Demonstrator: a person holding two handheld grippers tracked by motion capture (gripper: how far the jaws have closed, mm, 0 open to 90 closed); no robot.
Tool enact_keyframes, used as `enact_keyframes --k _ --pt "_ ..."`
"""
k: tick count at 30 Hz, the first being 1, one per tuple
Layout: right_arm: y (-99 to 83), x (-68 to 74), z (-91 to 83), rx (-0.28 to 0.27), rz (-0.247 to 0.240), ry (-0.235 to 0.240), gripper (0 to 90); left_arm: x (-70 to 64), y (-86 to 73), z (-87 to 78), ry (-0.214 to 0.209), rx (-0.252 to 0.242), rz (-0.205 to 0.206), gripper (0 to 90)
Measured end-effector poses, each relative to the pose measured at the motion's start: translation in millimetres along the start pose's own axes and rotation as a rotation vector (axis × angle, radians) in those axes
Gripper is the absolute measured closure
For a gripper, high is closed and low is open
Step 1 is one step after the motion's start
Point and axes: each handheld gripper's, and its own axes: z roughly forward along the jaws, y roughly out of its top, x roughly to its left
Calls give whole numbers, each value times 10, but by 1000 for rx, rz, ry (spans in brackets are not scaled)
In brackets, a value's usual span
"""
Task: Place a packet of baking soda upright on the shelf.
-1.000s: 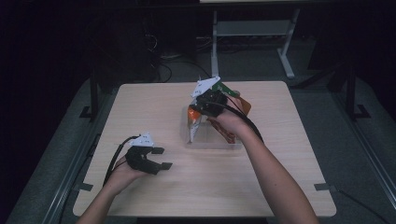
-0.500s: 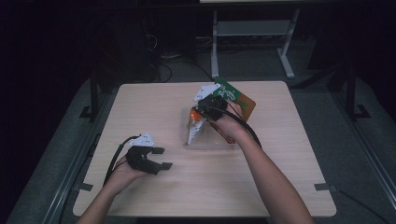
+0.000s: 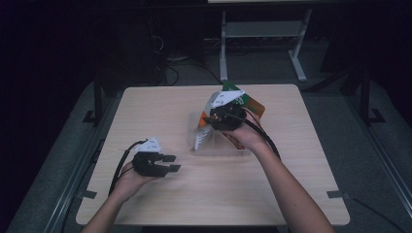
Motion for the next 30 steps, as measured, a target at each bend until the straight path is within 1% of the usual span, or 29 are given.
enact_keyframes --k 3,4,5,6,7,9,10,11,12,13,14,16,18,19,20,24,27,30 --pt "-64 63 -35 8 1 7 574 -18 22 11 1 0 -6 699" --pt "-86 77 -48 10 0 14 571 -15 26 11 -3 -1 5 732" --pt "-111 88 -60 9 -4 20 571 -20 28 14 -6 -2 4 749" --pt "-138 96 -69 6 -13 27 565 -21 30 14 -4 2 13 752" --pt "-162 121 -77 2 9 40 553 -24 29 15 0 10 19 750" --pt "-222 160 -96 -8 23 60 494 -30 18 23 -2 14 10 700" --pt "-252 180 -102 -12 30 66 474 -26 12 22 -2 20 15 674" --pt "-281 201 -111 -13 43 75 465 -22 6 20 0 31 18 644" --pt "-310 216 -119 -16 53 84 455 -25 -3 23 0 34 10 612" --pt "-339 225 -127 -22 56 95 443 -24 -9 24 -2 37 9 580" --pt "-364 247 -141 -22 75 103 430 -23 -14 19 -1 41 11 547" --pt "-421 269 -166 -28 81 107 413 -31 -23 9 -6 40 -3 492" --pt "-474 291 -196 -26 92 110 399 -29 -26 -6 -5 40 -7 450" --pt "-503 306 -214 -30 94 109 393 -31 -27 -6 -6 31 -20 436" --pt "-533 318 -231 -31 92 106 389 -27 -26 -13 -5 31 -23 422" --pt "-646 354 -294 -19 91 109 368 -11 -21 -14 -3 31 -18 381" --pt "-741 371 -349 -18 91 114 360 -20 -29 -19 -4 32 -16 370" --pt "-835 394 -422 -21 101 116 359 -30 -44 -20 -10 35 -8 352"
